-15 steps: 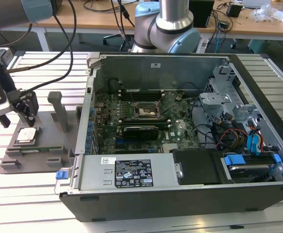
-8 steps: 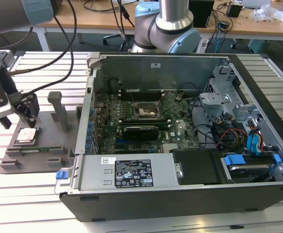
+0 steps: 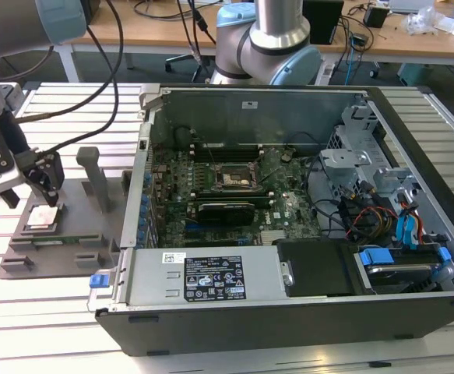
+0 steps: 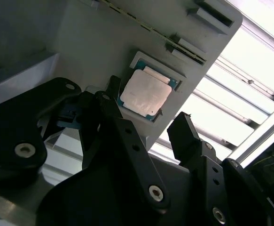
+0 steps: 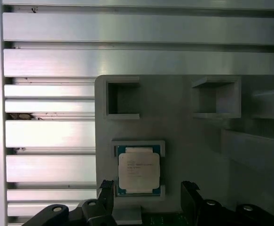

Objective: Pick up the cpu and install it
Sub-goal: 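Pick up the cpu and move it towards the insertion slot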

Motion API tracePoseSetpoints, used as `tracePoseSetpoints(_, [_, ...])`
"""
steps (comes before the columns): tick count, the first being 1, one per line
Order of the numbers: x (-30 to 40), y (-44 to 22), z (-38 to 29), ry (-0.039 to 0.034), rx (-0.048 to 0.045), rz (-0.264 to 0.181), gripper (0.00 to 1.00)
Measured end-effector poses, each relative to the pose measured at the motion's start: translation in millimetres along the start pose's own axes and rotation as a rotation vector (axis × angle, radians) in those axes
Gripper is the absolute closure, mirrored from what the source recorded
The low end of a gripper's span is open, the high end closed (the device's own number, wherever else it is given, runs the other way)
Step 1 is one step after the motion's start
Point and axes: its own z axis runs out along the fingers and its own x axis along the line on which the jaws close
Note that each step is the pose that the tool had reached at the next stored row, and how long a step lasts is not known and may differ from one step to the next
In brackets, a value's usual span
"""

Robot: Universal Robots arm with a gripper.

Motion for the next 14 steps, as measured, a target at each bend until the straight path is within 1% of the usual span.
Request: tracePoseSetpoints(14, [0.0, 0.2, 6.4, 0.0, 0.0, 0.0, 0.32])
